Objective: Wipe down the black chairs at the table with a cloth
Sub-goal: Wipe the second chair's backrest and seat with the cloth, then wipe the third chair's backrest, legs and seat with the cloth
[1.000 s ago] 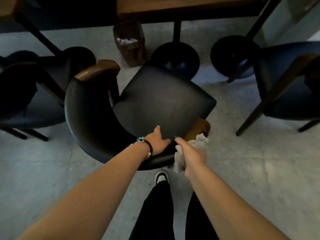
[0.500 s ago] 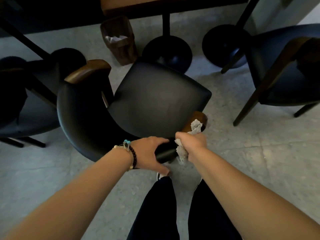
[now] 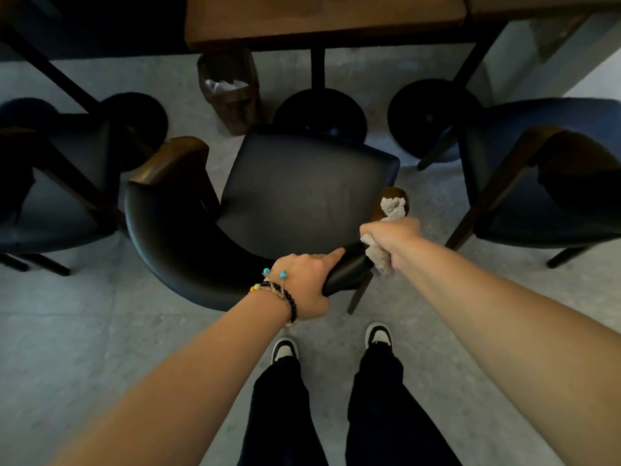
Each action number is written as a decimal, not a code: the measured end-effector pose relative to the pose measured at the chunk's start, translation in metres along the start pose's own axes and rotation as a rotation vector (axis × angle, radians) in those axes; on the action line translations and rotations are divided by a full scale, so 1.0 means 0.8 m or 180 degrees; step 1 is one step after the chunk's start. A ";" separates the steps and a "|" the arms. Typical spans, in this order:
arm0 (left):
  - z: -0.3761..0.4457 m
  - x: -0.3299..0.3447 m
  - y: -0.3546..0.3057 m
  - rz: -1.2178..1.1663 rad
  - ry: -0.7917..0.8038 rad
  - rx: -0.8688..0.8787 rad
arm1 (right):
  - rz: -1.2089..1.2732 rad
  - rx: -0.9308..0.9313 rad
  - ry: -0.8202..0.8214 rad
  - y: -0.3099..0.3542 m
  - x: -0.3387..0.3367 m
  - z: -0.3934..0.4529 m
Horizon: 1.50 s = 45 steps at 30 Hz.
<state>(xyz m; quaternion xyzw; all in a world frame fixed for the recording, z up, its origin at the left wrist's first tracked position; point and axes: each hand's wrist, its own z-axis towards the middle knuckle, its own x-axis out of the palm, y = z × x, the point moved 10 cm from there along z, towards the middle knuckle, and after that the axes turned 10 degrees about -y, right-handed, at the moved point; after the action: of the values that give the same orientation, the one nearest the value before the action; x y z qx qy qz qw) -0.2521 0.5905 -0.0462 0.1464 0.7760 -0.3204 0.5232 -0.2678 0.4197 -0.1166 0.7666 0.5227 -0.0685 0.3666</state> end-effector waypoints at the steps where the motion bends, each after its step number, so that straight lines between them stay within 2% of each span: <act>1: 0.015 -0.001 -0.012 -0.0016 -0.0004 -0.0086 | -0.0072 -0.0089 -0.0021 0.015 -0.013 0.013; 7: 0.112 0.004 -0.088 -0.0162 0.0000 -0.0597 | -0.0590 -0.0515 -0.0053 0.101 -0.085 0.093; 12: 0.184 0.015 -0.147 -0.0224 0.0091 -0.0806 | -0.0813 -0.0745 -0.0087 0.148 -0.137 0.148; 17: 0.227 0.042 -0.181 -0.0221 0.0293 -0.0914 | -0.1025 -0.0742 -0.0099 0.159 -0.166 0.188; 23: 0.227 0.051 -0.180 -0.0297 0.0172 -0.0953 | -0.1128 -0.0889 -0.0065 0.157 -0.171 0.193; 25: 0.224 0.053 -0.175 -0.0613 0.0311 -0.0964 | -0.0962 -0.1118 -0.0076 0.170 -0.180 0.183; 28: 0.209 0.042 -0.161 -0.1807 0.0457 -0.1273 | -0.0382 -0.1411 0.0093 0.203 -0.197 0.150; 30: 0.191 0.019 -0.137 -0.2824 0.0028 -0.1762 | 0.0176 -0.1457 0.0535 0.223 -0.196 0.117; 33: 0.155 -0.023 -0.092 -0.3713 -0.0864 -0.2298 | 0.1427 -0.0959 0.1785 0.244 -0.162 0.049; 36: 0.125 -0.059 -0.051 -0.4353 -0.1495 -0.2551 | 0.1601 -0.0674 0.2581 0.253 -0.115 -0.015; 40: 0.099 -0.107 0.009 -0.4786 -0.2050 -0.2572 | 0.1204 -0.0520 0.2816 0.239 -0.037 -0.070; 45: 0.080 -0.144 0.102 -0.5118 -0.1860 -0.2340 | 0.1022 -0.0918 0.2470 0.240 0.054 -0.113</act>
<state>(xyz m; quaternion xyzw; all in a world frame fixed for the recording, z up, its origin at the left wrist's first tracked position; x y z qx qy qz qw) -0.1128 0.6230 0.0144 -0.6965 0.5345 -0.3449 0.3320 -0.1104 0.4744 0.0216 0.7480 0.5001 0.3557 0.2525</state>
